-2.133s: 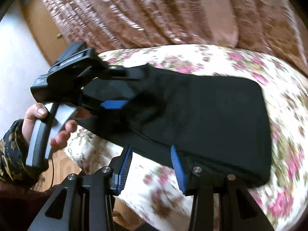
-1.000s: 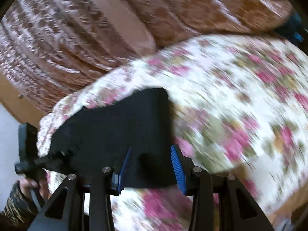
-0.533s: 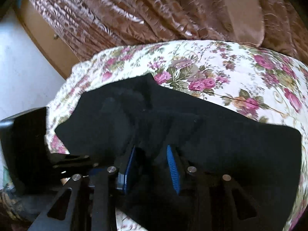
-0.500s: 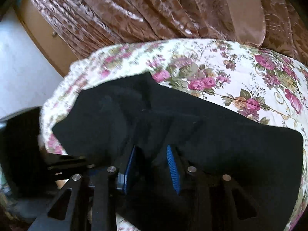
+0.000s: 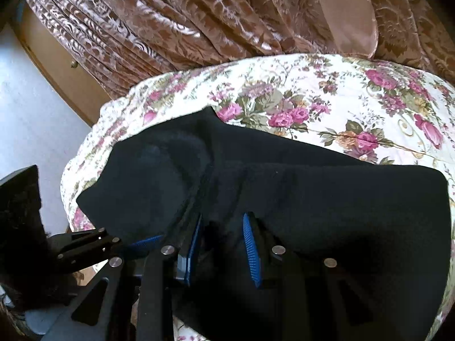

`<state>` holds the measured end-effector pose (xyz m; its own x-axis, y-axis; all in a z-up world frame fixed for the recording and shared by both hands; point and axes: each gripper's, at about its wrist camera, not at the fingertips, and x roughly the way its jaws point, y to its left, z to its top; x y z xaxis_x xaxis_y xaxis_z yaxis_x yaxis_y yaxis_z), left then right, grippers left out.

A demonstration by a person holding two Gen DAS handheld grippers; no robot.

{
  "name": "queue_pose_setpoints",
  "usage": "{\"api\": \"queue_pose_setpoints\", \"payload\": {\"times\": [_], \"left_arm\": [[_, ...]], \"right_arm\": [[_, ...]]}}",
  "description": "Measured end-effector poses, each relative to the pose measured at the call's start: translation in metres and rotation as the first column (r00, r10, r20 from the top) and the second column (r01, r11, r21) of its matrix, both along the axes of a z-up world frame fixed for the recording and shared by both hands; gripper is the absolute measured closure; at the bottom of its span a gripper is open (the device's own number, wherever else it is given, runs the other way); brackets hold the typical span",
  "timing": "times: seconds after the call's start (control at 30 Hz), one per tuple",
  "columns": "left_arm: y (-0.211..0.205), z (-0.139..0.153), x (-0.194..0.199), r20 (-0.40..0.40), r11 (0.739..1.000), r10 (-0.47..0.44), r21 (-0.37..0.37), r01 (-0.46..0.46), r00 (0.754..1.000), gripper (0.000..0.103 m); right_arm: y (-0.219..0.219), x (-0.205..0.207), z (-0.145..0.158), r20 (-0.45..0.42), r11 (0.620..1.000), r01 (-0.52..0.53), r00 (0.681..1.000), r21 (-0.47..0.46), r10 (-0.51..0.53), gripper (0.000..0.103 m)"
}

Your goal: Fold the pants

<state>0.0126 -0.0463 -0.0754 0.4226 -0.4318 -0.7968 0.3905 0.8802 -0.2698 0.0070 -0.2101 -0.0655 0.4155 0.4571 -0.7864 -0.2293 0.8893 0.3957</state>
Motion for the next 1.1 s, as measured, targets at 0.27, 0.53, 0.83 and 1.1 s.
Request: {"api": "queue_pose_setpoints", "payload": {"times": [0.27, 0.53, 0.83, 1.1], "left_arm": [[0.018, 0.003, -0.009, 0.009, 0.999, 0.039, -0.025, -0.039, 0.999, 0.06], [0.042, 0.002, -0.014, 0.017, 0.994, 0.103, -0.028, -0.103, 0.995, 0.055], [0.215, -0.011, -0.034, -0.256, 0.768, 0.428, -0.402, -0.498, 0.867, 0.02], [0.317, -0.052, -0.046, -0.419, 0.505, 0.615, -0.442, -0.741, 0.668, 0.014]], "right_arm": [[-0.002, -0.033, 0.015, 0.024, 1.0, 0.013, 1.0, -0.003, -0.013, 0.075], [0.015, -0.056, 0.007, -0.009, 1.0, -0.015, 1.0, 0.006, 0.015, 0.075], [0.031, -0.054, -0.004, -0.004, 0.997, -0.034, 0.999, -0.062, 0.034, 0.074], [0.032, -0.058, 0.001, 0.008, 0.998, -0.008, 1.0, -0.055, 0.009, 0.073]]}}
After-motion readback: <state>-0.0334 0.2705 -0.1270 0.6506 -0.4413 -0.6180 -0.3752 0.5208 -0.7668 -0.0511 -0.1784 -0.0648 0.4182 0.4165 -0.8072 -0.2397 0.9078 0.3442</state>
